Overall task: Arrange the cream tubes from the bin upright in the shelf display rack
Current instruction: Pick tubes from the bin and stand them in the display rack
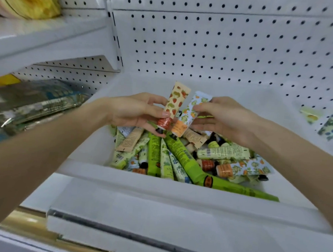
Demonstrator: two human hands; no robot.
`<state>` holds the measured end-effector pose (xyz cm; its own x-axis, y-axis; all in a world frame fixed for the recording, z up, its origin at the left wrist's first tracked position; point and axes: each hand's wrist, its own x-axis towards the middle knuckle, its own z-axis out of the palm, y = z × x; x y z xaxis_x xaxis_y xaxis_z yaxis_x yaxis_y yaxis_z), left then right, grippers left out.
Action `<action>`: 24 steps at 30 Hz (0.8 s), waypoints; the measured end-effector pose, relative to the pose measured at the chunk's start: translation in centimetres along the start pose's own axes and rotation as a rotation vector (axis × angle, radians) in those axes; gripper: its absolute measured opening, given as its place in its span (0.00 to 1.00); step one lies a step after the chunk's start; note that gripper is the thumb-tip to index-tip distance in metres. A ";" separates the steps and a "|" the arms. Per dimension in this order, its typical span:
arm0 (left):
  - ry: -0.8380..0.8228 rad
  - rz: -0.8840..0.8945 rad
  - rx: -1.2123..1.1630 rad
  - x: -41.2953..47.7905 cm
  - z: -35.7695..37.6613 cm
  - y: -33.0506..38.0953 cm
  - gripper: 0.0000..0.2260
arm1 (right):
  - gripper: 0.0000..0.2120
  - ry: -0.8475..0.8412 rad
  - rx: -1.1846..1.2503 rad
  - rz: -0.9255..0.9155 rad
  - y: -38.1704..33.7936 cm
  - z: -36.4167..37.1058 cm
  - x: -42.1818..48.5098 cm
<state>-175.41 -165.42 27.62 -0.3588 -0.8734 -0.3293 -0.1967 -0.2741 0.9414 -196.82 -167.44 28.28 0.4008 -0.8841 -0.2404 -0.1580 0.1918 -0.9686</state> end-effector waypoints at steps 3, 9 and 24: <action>-0.006 -0.005 0.004 0.1 0.2 0.0 0.20 | 0.05 -0.024 -0.005 -0.028 0.2 0.0 0.1; -0.031 -0.037 0.036 0.4 0.6 -0.3 0.21 | 0.10 -0.099 0.024 -0.046 0.3 0.1 0.1; -0.126 -0.046 0.105 0.4 1.3 -0.8 0.15 | 0.12 -0.007 -0.165 -0.103 0.8 0.1 0.0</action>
<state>-176.58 -165.05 26.63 -0.4571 -0.8018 -0.3849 -0.3077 -0.2635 0.9143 -196.83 -167.25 27.51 0.4284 -0.8925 -0.1410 -0.2615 0.0269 -0.9648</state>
